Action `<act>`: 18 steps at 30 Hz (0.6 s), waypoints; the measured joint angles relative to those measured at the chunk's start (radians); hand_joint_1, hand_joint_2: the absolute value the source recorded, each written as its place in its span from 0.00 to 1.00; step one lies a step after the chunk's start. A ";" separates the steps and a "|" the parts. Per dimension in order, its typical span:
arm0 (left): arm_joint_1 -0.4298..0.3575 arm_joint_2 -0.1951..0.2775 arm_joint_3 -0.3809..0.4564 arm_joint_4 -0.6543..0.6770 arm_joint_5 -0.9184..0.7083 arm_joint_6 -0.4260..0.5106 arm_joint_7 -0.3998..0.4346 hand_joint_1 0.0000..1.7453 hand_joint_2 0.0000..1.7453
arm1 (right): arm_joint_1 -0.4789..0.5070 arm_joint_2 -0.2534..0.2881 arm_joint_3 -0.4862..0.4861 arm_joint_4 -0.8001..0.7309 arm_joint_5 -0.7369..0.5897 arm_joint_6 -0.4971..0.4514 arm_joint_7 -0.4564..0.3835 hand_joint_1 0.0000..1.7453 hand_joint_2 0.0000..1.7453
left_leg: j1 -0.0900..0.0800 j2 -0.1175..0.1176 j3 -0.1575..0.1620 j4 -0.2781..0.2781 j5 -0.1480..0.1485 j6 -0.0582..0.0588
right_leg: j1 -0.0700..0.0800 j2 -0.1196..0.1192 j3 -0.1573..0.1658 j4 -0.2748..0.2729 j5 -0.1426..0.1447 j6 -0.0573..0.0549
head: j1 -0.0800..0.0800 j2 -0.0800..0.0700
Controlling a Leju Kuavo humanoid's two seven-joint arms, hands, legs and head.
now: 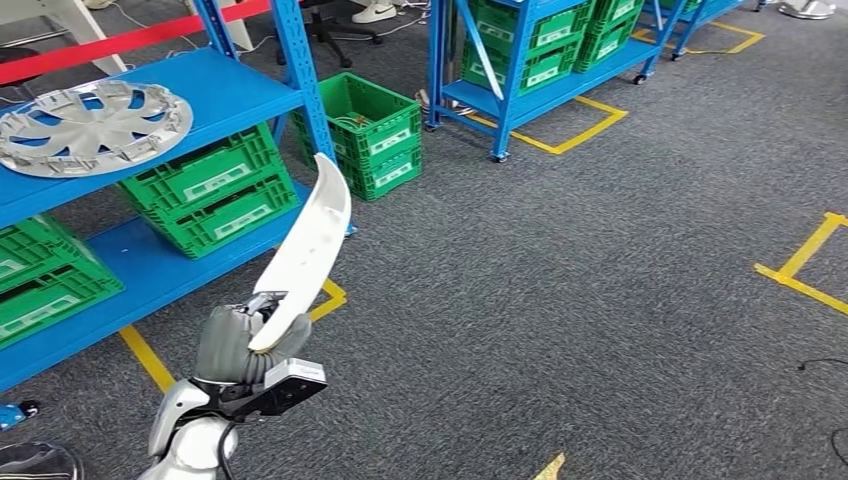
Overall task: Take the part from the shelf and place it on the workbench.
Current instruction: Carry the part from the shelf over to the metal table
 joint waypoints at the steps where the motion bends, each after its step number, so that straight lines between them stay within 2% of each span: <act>1: -0.001 0.000 0.002 0.000 0.001 -0.002 0.000 1.00 1.00 | 0.000 -0.001 -0.001 0.000 0.001 0.000 0.000 0.00 0.00 | 0.002 0.014 0.000 -0.006 0.005 0.003 | 0.001 -0.025 -0.017 0.030 -0.020 0.004 | 0.004 0.000; 2: -0.002 0.002 0.004 0.001 0.002 -0.003 0.001 1.00 1.00 | -0.001 -0.001 -0.001 -0.001 0.002 -0.001 0.001 0.00 0.00 | 0.002 0.029 -0.001 -0.008 0.007 0.005 | 0.000 -0.055 -0.042 0.082 -0.052 0.008 | 0.008 0.000; 3: -0.001 0.003 0.006 0.003 0.003 -0.003 0.002 1.00 1.00 | -0.003 -0.002 -0.002 -0.002 0.003 -0.001 0.001 0.00 0.00 | 0.002 0.044 -0.003 -0.008 0.008 0.007 | -0.001 -0.076 -0.073 0.149 -0.088 0.013 | 0.012 0.000; 4: -0.001 0.005 0.009 0.004 0.004 -0.003 0.003 1.00 1.00 | -0.004 -0.002 -0.002 -0.003 0.004 -0.001 0.002 0.00 0.00 | 0.001 0.059 -0.006 -0.008 0.008 0.007 | -0.004 -0.085 -0.101 0.216 -0.118 0.019 | 0.013 0.000; 5: -0.001 0.006 0.012 0.007 0.004 -0.004 0.005 1.00 1.00 | -0.003 -0.002 -0.002 -0.003 0.005 -0.001 0.002 0.00 0.00 | 0.001 0.075 -0.007 -0.007 0.009 0.007 | -0.007 -0.090 -0.118 0.261 -0.134 0.023 | 0.013 0.000; 6: -0.001 0.007 0.013 0.009 0.004 -0.004 0.006 1.00 1.00 | -0.002 -0.002 -0.003 -0.004 0.006 -0.001 0.002 0.00 0.00 | 0.001 0.088 -0.008 -0.007 0.009 0.006 | -0.010 -0.093 -0.115 0.269 -0.130 0.027 | 0.013 0.000; 7: -0.002 0.007 0.014 0.011 0.005 -0.004 0.006 1.00 1.00 | 0.000 -0.003 -0.004 -0.004 0.006 -0.001 0.002 0.00 0.00 | 0.001 0.101 -0.008 -0.006 0.009 0.004 | -0.013 -0.098 -0.089 0.234 -0.109 0.030 | 0.013 0.000; 9: -0.004 0.008 0.015 0.013 0.008 -0.006 0.006 1.00 1.00 | 0.000 -0.004 -0.006 -0.005 0.007 -0.001 0.003 0.00 0.00 | 0.000 0.123 -0.007 -0.005 0.007 -0.003 | -0.014 -0.129 0.001 0.089 -0.055 0.031 | 0.014 0.000; 10: -0.006 0.009 0.016 0.013 0.011 -0.007 0.006 1.00 1.00 | -0.002 -0.004 -0.007 -0.006 0.008 -0.001 0.003 0.00 0.00 | -0.002 0.132 -0.006 -0.004 0.006 -0.009 | -0.013 -0.142 0.038 0.028 -0.039 0.025 | 0.013 0.000; 11: -0.007 0.009 0.017 0.013 0.014 -0.009 0.004 1.00 1.00 | -0.003 -0.004 -0.007 -0.007 0.009 -0.002 0.003 0.00 0.00 | -0.005 0.140 -0.006 -0.003 0.006 -0.015 | -0.010 -0.151 0.059 -0.008 -0.033 0.018 | 0.011 0.000; 12: -0.007 0.010 0.018 0.013 0.017 -0.010 0.002 1.00 1.00 | -0.003 -0.004 -0.007 -0.007 0.010 -0.002 0.003 0.00 0.00 | -0.006 0.147 -0.006 -0.002 0.007 -0.021 | -0.007 -0.151 0.063 -0.018 -0.034 0.009 | 0.010 0.000; 14: -0.007 0.010 0.019 0.013 0.020 -0.012 -0.002 1.00 1.00 | 0.000 -0.004 -0.008 -0.007 0.011 -0.002 0.004 0.00 0.00 | -0.003 0.155 -0.005 0.000 0.006 -0.032 | -0.006 -0.131 0.059 -0.018 -0.028 -0.008 | 0.008 0.000; 16: -0.006 0.011 0.020 0.013 0.022 -0.012 -0.004 1.00 1.00 | 0.002 -0.004 -0.009 -0.007 0.013 -0.002 0.005 0.00 0.00 | 0.002 0.123 -0.018 0.035 -0.027 -0.041 | -0.007 -0.114 0.056 -0.021 -0.022 -0.023 | 0.005 0.000; 18: 0.000 0.013 0.021 0.013 0.023 -0.012 -0.004 1.00 1.00 | 0.000 -0.004 -0.009 -0.008 0.015 -0.002 0.008 0.00 0.00 | 0.003 0.075 -0.066 0.148 -0.095 -0.043 | -0.006 -0.095 0.052 -0.023 -0.017 -0.033 | 0.000 0.000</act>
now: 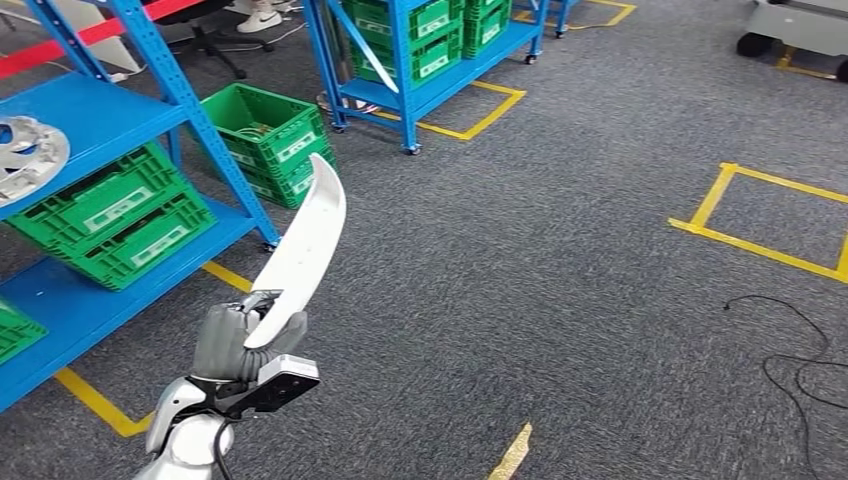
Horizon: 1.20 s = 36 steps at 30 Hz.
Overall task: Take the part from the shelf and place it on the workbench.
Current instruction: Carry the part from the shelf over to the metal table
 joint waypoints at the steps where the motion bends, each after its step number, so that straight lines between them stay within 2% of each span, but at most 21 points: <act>1: 0.005 0.001 0.001 0.000 0.000 0.001 0.000 1.00 1.00 | -0.001 0.000 0.000 0.000 0.002 0.000 0.002 0.00 0.00 | 0.000 -0.012 -0.032 0.070 -0.031 0.001 | 0.002 0.012 -0.003 0.000 0.002 -0.003 | -0.001 0.000; 3: 0.015 0.003 0.003 0.000 -0.001 0.005 0.000 1.00 1.00 | 0.001 0.000 0.000 0.000 0.009 0.000 0.009 0.00 0.00 | -0.002 -0.020 -0.066 0.142 -0.043 0.007 | 0.008 0.037 -0.007 0.001 0.005 -0.007 | -0.002 0.000; 4: 0.019 0.004 0.004 0.000 -0.002 0.008 0.000 1.00 1.00 | 0.002 0.000 0.000 0.000 0.013 -0.001 0.013 0.00 0.00 | -0.003 -0.023 -0.057 0.122 -0.020 0.012 | 0.010 0.050 -0.007 0.002 0.005 -0.007 | -0.002 0.000; 7: 0.026 0.004 0.012 -0.002 0.002 0.016 -0.003 1.00 1.00 | 0.003 0.000 0.000 0.000 0.024 -0.002 0.023 0.00 0.00 | -0.005 -0.068 0.030 -0.059 0.076 0.030 | 0.014 0.087 -0.010 0.008 0.007 -0.004 | -0.002 0.000; 9: 0.030 0.003 0.016 -0.004 0.004 0.019 -0.005 1.00 1.00 | 0.002 0.000 0.000 0.000 0.028 -0.002 0.026 0.00 0.00 | -0.006 -0.095 0.057 -0.123 0.089 0.034 | 0.013 0.107 -0.020 0.013 0.010 0.005 | -0.002 0.000; 11: 0.033 0.001 0.017 -0.007 0.005 0.021 -0.007 1.00 1.00 | 0.004 0.000 0.000 0.000 0.032 -0.002 0.028 0.00 0.00 | -0.006 -0.082 0.059 -0.134 0.089 0.036 | 0.010 0.121 -0.032 0.014 0.015 0.017 | -0.003 0.000; 13: 0.035 -0.002 0.018 -0.009 0.005 0.023 -0.010 1.00 1.00 | 0.007 0.000 0.000 0.000 0.038 -0.001 0.030 0.00 0.00 | -0.004 -0.061 0.061 -0.144 0.096 0.045 | 0.012 0.084 -0.052 0.042 -0.003 0.026 | 0.001 0.000; 15: 0.039 -0.003 0.019 -0.012 0.004 0.026 -0.013 1.00 1.00 | 0.004 0.000 0.000 0.000 0.044 -0.001 0.032 0.00 0.00 | -0.004 -0.034 0.062 -0.149 0.099 0.050 | 0.011 0.026 -0.104 0.146 -0.061 0.035 | 0.006 0.000; 17: 0.045 -0.003 0.022 -0.014 0.002 0.027 -0.014 1.00 1.00 | 0.000 0.000 0.000 0.000 0.050 0.000 0.033 0.00 0.00 | -0.005 -0.006 0.061 -0.149 0.098 0.051 | 0.005 0.008 -0.164 0.271 -0.113 0.045 | 0.009 0.000; 18: 0.047 -0.003 0.023 -0.014 0.001 0.027 -0.014 1.00 1.00 | 0.000 0.000 0.000 0.000 0.053 0.000 0.033 0.00 0.00 | -0.006 0.008 0.061 -0.148 0.098 0.050 | 0.002 0.005 -0.174 0.296 -0.116 0.049 | 0.009 0.000; 19: 0.049 -0.003 0.023 -0.014 -0.001 0.027 -0.014 1.00 1.00 | 0.001 0.000 0.000 0.000 0.054 0.000 0.033 0.00 0.00 | -0.006 0.020 0.061 -0.148 0.097 0.049 | -0.001 0.001 -0.164 0.283 -0.101 0.052 | 0.009 0.000; 21: 0.049 -0.003 0.024 -0.014 -0.002 0.027 -0.014 1.00 1.00 | 0.001 -0.001 0.000 0.000 0.056 0.000 0.033 0.00 0.00 | -0.005 0.042 0.064 -0.148 0.094 0.044 | -0.005 -0.022 -0.090 0.155 -0.041 0.055 | 0.009 0.000; 23: 0.050 -0.003 0.026 -0.015 -0.004 0.027 -0.015 1.00 1.00 | -0.002 -0.002 0.000 0.000 0.057 0.001 0.032 0.00 0.00 | -0.010 0.060 0.067 -0.146 0.089 0.035 | -0.001 -0.052 -0.021 0.040 -0.009 0.048 | 0.009 0.000; 24: 0.050 -0.003 0.027 -0.016 -0.005 0.026 -0.015 1.00 1.00 | -0.003 -0.002 0.000 0.000 0.058 0.001 0.032 0.00 0.00 | -0.012 0.067 0.068 -0.145 0.088 0.030 | 0.001 -0.058 -0.009 0.019 -0.007 0.043 | 0.008 0.000; 26: 0.050 -0.002 0.027 -0.016 -0.010 0.025 -0.015 1.00 1.00 | -0.002 -0.002 0.000 0.000 0.062 0.002 0.031 0.00 0.00 | -0.013 0.082 0.071 -0.145 0.087 0.020 | 0.005 -0.043 -0.011 0.014 -0.007 0.029 | 0.007 0.000; 27: 0.050 -0.002 0.027 -0.017 -0.013 0.025 -0.014 1.00 1.00 | 0.000 -0.002 0.000 0.000 0.065 0.001 0.031 0.00 0.00 | -0.011 0.077 0.072 -0.143 0.083 0.014 | 0.004 -0.033 -0.011 0.013 -0.005 0.023 | 0.007 0.000; 29: 0.050 -0.002 0.027 -0.018 -0.017 0.023 -0.014 1.00 1.00 | 0.001 -0.002 0.000 0.000 0.068 0.001 0.031 0.00 0.00 | -0.005 0.037 0.054 -0.096 0.045 0.004 | 0.002 -0.015 -0.011 0.009 0.000 0.009 | 0.005 0.000; 31: 0.053 0.000 0.027 -0.019 -0.019 0.021 -0.013 1.00 1.00 | -0.002 -0.002 0.000 0.000 0.069 0.000 0.031 0.00 0.00 | -0.004 -0.008 -0.001 0.029 -0.023 0.003 | 0.003 0.005 -0.012 0.008 0.003 0.000 | 0.003 0.000; 33: 0.058 0.002 0.027 -0.019 -0.021 0.020 -0.012 1.00 1.00 | -0.003 -0.002 0.000 0.000 0.070 0.000 0.031 0.00 0.00 | -0.004 -0.019 -0.056 0.141 -0.059 0.007 | 0.007 0.030 -0.014 0.008 0.004 -0.004 | 0.001 0.000; 34: 0.059 0.003 0.028 -0.018 -0.023 0.019 -0.012 1.00 1.00 | -0.002 -0.002 0.000 0.000 0.070 0.000 0.031 0.00 0.00 | -0.005 -0.021 -0.063 0.149 -0.047 0.011 | 0.009 0.043 -0.014 0.008 0.005 -0.004 | 0.001 0.000; 36: 0.060 0.004 0.028 -0.018 -0.025 0.019 -0.011 1.00 1.00 | -0.001 -0.002 0.000 0.000 0.070 0.000 0.031 0.00 0.00 | -0.006 -0.035 -0.023 0.055 0.023 0.020 | 0.011 0.070 -0.013 0.010 0.006 -0.004 | 0.001 0.000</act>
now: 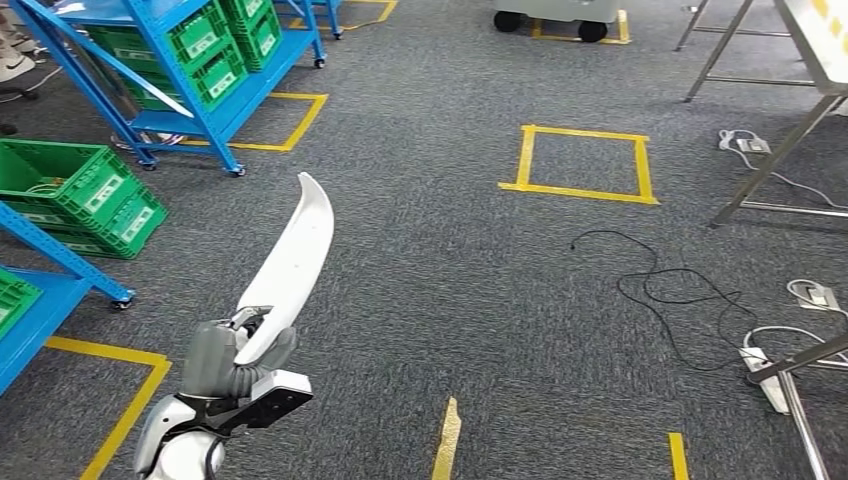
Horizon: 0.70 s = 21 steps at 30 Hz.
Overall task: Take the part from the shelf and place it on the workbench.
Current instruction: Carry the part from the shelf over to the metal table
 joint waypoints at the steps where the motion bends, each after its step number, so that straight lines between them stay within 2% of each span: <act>1: 0.000 0.000 0.000 0.000 -0.001 0.000 0.000 1.00 1.00 | 0.000 0.000 0.000 0.000 0.000 0.000 0.000 0.00 0.00 | 0.000 -0.022 0.031 -0.068 0.034 0.005 | 0.001 0.012 -0.001 0.002 0.001 0.002 | 0.000 0.000; 2: 0.000 0.001 0.000 0.000 -0.001 0.000 0.000 1.00 1.00 | -0.002 0.000 0.000 0.000 0.000 0.000 0.000 0.00 0.00 | 0.001 -0.043 0.057 -0.128 0.056 0.008 | 0.002 0.023 -0.004 0.005 0.001 0.004 | 0.000 0.000; 3: -0.001 0.001 0.000 0.000 -0.002 0.000 0.001 1.00 1.00 | -0.002 0.001 0.000 0.000 0.000 0.000 0.000 0.00 0.00 | 0.001 -0.058 0.072 -0.165 0.065 0.009 | 0.001 0.033 -0.008 0.007 0.003 0.009 | 0.001 0.000; 4: -0.001 0.001 0.000 0.000 -0.004 0.001 0.001 1.00 1.00 | -0.002 0.001 0.000 0.000 0.001 0.000 0.000 0.00 0.00 | 0.000 -0.065 0.077 -0.180 0.065 0.010 | 0.000 0.042 -0.014 0.008 0.005 0.015 | 0.000 0.000; 6: -0.002 0.001 -0.002 0.000 -0.021 0.005 0.004 1.00 1.00 | 0.002 0.000 0.000 0.000 0.004 0.000 0.000 0.00 0.00 | 0.000 -0.049 0.078 -0.189 0.068 0.015 | -0.004 0.053 -0.025 0.008 0.008 0.027 | 0.000 0.000; 7: -0.003 0.000 -0.004 0.000 -0.032 0.007 0.007 1.00 1.00 | 0.003 0.000 0.000 0.000 0.006 -0.001 0.000 0.00 0.00 | 0.001 -0.039 0.079 -0.193 0.072 0.019 | -0.003 0.037 -0.033 0.017 0.002 0.032 | 0.002 0.000; 8: -0.003 0.000 -0.007 0.000 -0.042 0.010 0.009 1.00 1.00 | 0.003 0.000 0.000 0.000 0.009 -0.001 0.001 0.00 0.00 | 0.002 -0.027 0.080 -0.198 0.074 0.024 | -0.002 0.011 -0.048 0.045 -0.017 0.037 | 0.006 0.000; 10: -0.002 0.000 -0.011 0.000 -0.051 0.012 0.013 1.00 1.00 | -0.001 0.000 0.000 0.000 0.013 -0.002 0.001 0.00 0.00 | 0.000 0.000 0.080 -0.200 0.075 0.030 | -0.002 -0.046 -0.103 0.159 -0.082 0.046 | 0.012 0.000; 11: -0.001 0.001 -0.012 0.001 -0.053 0.012 0.014 1.00 1.00 | -0.003 0.000 0.000 0.000 0.015 -0.001 0.001 0.00 0.00 | -0.001 0.014 0.080 -0.200 0.074 0.032 | -0.004 -0.058 -0.134 0.226 -0.114 0.051 | 0.014 0.000; 12: 0.000 0.001 -0.013 0.001 -0.056 0.012 0.014 1.00 1.00 | -0.004 0.000 0.000 0.000 0.016 -0.001 0.001 0.00 0.00 | -0.002 0.028 0.080 -0.200 0.073 0.033 | -0.007 -0.062 -0.156 0.273 -0.131 0.055 | 0.014 0.000; 13: 0.000 0.001 -0.014 0.002 -0.060 0.013 0.012 1.00 1.00 | -0.003 0.000 0.000 0.000 0.018 -0.001 0.001 0.00 0.00 | -0.002 0.040 0.080 -0.200 0.073 0.032 | -0.009 -0.065 -0.160 0.287 -0.130 0.058 | 0.014 0.000; 14: 0.000 0.002 -0.015 0.002 -0.065 0.013 0.009 1.00 1.00 | -0.002 0.000 0.000 0.000 0.020 -0.001 0.001 0.00 0.00 | -0.002 0.052 0.081 -0.200 0.071 0.031 | -0.010 -0.069 -0.142 0.259 -0.110 0.059 | 0.014 0.000; 16: -0.001 0.004 -0.021 0.003 -0.078 0.013 0.000 1.00 1.00 | -0.001 -0.002 0.000 0.000 0.025 -0.001 0.000 0.00 0.00 | -0.003 0.071 0.086 -0.200 0.067 0.025 | -0.011 -0.098 -0.064 0.121 -0.051 0.058 | 0.014 0.000; 17: -0.001 0.005 -0.024 0.003 -0.082 0.014 -0.004 1.00 1.00 | -0.002 -0.003 0.000 0.000 0.027 -0.001 0.000 0.00 0.00 | -0.005 0.080 0.089 -0.199 0.064 0.020 | -0.009 -0.113 -0.026 0.057 -0.030 0.053 | 0.014 0.000; 18: -0.001 0.005 -0.026 0.003 -0.084 0.014 -0.005 1.00 1.00 | -0.003 -0.003 0.000 0.000 0.028 -0.001 -0.001 0.00 0.00 | -0.007 0.087 0.091 -0.198 0.061 0.015 | -0.007 -0.123 -0.003 0.018 -0.021 0.046 | 0.013 0.000; 19: -0.001 0.006 -0.029 0.003 -0.085 0.015 -0.006 1.00 1.00 | -0.004 -0.003 0.000 0.000 0.029 -0.001 -0.001 0.00 0.00 | -0.009 0.093 0.092 -0.197 0.060 0.011 | -0.004 -0.125 0.005 0.005 -0.020 0.040 | 0.012 0.000; 21: -0.002 0.007 -0.036 0.003 -0.086 0.016 -0.007 1.00 1.00 | -0.002 -0.004 0.000 0.000 0.031 -0.001 -0.001 0.00 0.00 | -0.008 0.104 0.094 -0.198 0.057 0.000 | -0.002 -0.105 0.005 0.003 -0.016 0.026 | 0.011 0.000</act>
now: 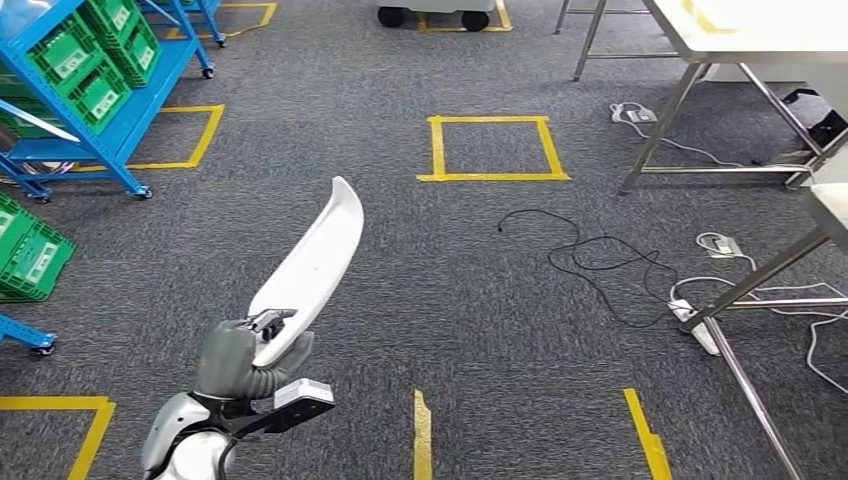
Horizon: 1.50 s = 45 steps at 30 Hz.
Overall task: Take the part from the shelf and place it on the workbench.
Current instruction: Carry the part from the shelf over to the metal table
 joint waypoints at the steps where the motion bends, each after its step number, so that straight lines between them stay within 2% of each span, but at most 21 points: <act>1: -0.001 0.001 -0.003 0.000 -0.001 0.001 -0.001 1.00 1.00 | 0.001 0.000 0.000 0.000 0.002 0.000 -0.001 0.00 0.00 | 0.002 -0.007 0.000 0.006 -0.007 -0.006 | -0.001 0.009 0.001 -0.003 0.002 -0.006 | -0.001 0.000; 4: 0.000 0.006 -0.005 0.001 0.001 0.006 -0.008 1.00 1.00 | -0.001 -0.001 0.000 0.000 0.007 0.001 -0.004 0.00 0.00 | 0.008 -0.068 -0.053 0.133 -0.083 -0.017 | -0.005 0.037 0.006 -0.009 0.007 -0.022 | -0.008 0.000; 7: 0.005 0.014 -0.006 0.003 0.004 0.007 -0.014 1.00 1.00 | -0.001 -0.002 0.000 0.000 0.013 0.003 -0.007 0.00 0.00 | 0.009 -0.089 -0.140 0.294 -0.131 -0.018 | -0.002 0.072 0.006 -0.009 0.007 -0.027 | -0.011 0.000; 8: 0.006 0.015 -0.006 0.003 0.004 0.007 -0.015 1.00 1.00 | 0.000 -0.002 0.000 0.000 0.015 0.003 -0.007 0.00 0.00 | 0.009 -0.090 -0.140 0.284 -0.109 -0.016 | -0.001 0.084 0.007 -0.008 0.007 -0.027 | -0.010 0.000; 11: 0.006 0.018 -0.008 0.003 0.007 0.006 -0.016 1.00 1.00 | 0.000 -0.002 0.000 0.000 0.020 0.003 -0.008 0.00 0.00 | 0.011 -0.127 -0.063 0.099 0.003 -0.006 | 0.000 0.120 0.011 -0.004 0.005 -0.023 | -0.010 0.000; 13: 0.005 0.021 -0.009 0.003 0.007 0.007 -0.013 1.00 1.00 | 0.000 -0.002 0.000 0.000 0.024 0.003 -0.010 0.00 0.00 | 0.012 -0.151 -0.030 0.023 0.022 -0.002 | 0.001 0.139 0.004 0.000 0.005 -0.013 | -0.010 0.000; 15: 0.004 0.022 -0.010 0.003 0.005 0.008 -0.010 1.00 1.00 | 0.003 -0.002 0.000 0.000 0.025 0.003 -0.012 0.00 0.00 | 0.011 -0.143 -0.027 0.011 0.018 0.004 | -0.002 0.153 -0.007 -0.001 0.008 0.000 | -0.010 0.000; 18: 0.003 0.022 -0.013 0.003 0.004 0.010 -0.008 1.00 1.00 | 0.005 -0.004 0.000 -0.001 0.027 0.003 -0.012 0.00 0.00 | 0.014 -0.113 -0.025 -0.001 0.025 0.021 | -0.001 0.105 -0.045 0.056 -0.029 0.013 | -0.004 0.000; 20: 0.005 0.023 -0.014 0.003 0.003 0.011 -0.008 1.00 1.00 | 0.001 -0.004 0.000 -0.001 0.028 0.003 -0.012 0.00 0.00 | 0.011 -0.089 -0.025 -0.002 0.024 0.028 | -0.001 0.056 -0.107 0.183 -0.093 0.019 | 0.001 0.000; 22: 0.006 0.024 -0.014 0.003 0.002 0.012 -0.006 1.00 1.00 | 0.001 -0.005 0.000 -0.002 0.029 0.003 -0.013 0.00 0.00 | 0.008 -0.064 -0.025 -0.002 0.023 0.029 | -0.004 0.042 -0.155 0.281 -0.124 0.025 | 0.001 0.000; 24: 0.007 0.025 -0.016 0.003 0.000 0.013 0.000 1.00 1.00 | 0.004 -0.005 0.000 -0.002 0.033 0.003 -0.013 0.00 0.00 | 0.008 -0.044 -0.023 -0.001 0.020 0.026 | -0.006 0.033 -0.127 0.232 -0.082 0.026 | 0.002 0.000; 27: 0.006 0.025 -0.017 0.002 -0.003 0.014 0.006 1.00 1.00 | 0.001 -0.007 0.000 -0.005 0.040 0.004 -0.015 0.00 0.00 | 0.002 -0.020 -0.016 -0.001 0.014 0.015 | -0.002 -0.017 -0.017 0.035 -0.007 0.018 | 0.001 0.000; 29: 0.006 0.027 -0.018 0.002 -0.006 0.016 0.009 1.00 1.00 | -0.001 -0.008 0.000 -0.005 0.042 0.005 -0.017 0.00 0.00 | -0.002 -0.007 -0.012 0.000 0.012 0.007 | 0.004 -0.025 0.002 0.001 -0.005 0.007 | -0.001 0.000; 31: 0.005 0.028 -0.018 0.002 -0.008 0.016 0.010 1.00 1.00 | 0.001 -0.009 0.000 -0.005 0.042 0.006 -0.017 0.00 0.00 | 0.000 -0.001 -0.009 0.002 0.008 -0.004 | 0.001 -0.005 0.002 -0.001 0.000 -0.004 | -0.002 0.000; 33: 0.005 0.030 -0.019 0.001 -0.008 0.017 0.010 1.00 1.00 | 0.001 -0.009 0.000 -0.006 0.043 0.006 -0.017 0.00 0.00 | 0.004 -0.034 -0.023 0.043 -0.025 -0.014 | -0.002 0.014 0.004 -0.006 0.005 -0.017 | -0.005 0.000; 36: 0.010 0.036 -0.019 0.000 -0.007 0.019 0.013 1.00 1.00 | -0.003 -0.010 0.000 -0.007 0.046 0.006 -0.018 0.00 0.00 | 0.007 -0.084 -0.112 0.232 -0.118 -0.018 | -0.002 0.048 0.003 -0.007 0.007 -0.028 | -0.011 0.000; 38: 0.013 0.039 -0.019 0.000 -0.007 0.020 0.016 1.00 1.00 | -0.002 -0.010 0.000 -0.007 0.049 0.006 -0.018 0.00 0.00 | 0.007 -0.088 -0.145 0.290 -0.120 -0.016 | 0.001 0.072 0.003 -0.006 0.007 -0.030 | -0.012 0.000; 40: 0.013 0.041 -0.019 0.000 -0.007 0.020 0.019 1.00 1.00 | -0.001 -0.010 0.000 -0.007 0.052 0.007 -0.018 0.00 0.00 | 0.007 -0.099 -0.108 0.204 -0.051 -0.009 | 0.002 0.097 0.006 -0.005 0.007 -0.029 | -0.012 0.000; 42: 0.013 0.043 -0.019 0.000 -0.006 0.020 0.020 1.00 1.00 | -0.002 -0.010 0.000 -0.007 0.054 0.007 -0.019 0.00 0.00 | 0.010 -0.145 -0.050 0.074 0.007 -0.001 | 0.002 0.120 0.004 -0.002 0.008 -0.025 | -0.011 0.000; 44: 0.014 0.044 -0.018 -0.001 -0.003 0.020 0.020 1.00 1.00 | -0.004 -0.011 0.000 -0.007 0.058 0.007 -0.020 0.00 0.00 | 0.010 -0.176 -0.026 0.015 0.017 0.002 | -0.001 0.139 -0.006 0.000 0.011 -0.013 | -0.011 0.000; 45: 0.014 0.044 -0.018 -0.001 -0.001 0.020 0.020 1.00 1.00 | -0.003 -0.011 0.000 -0.007 0.060 0.007 -0.021 0.00 0.00 | 0.009 -0.171 -0.026 0.008 0.017 0.003 | -0.003 0.149 -0.012 0.000 0.014 -0.006 | -0.011 0.000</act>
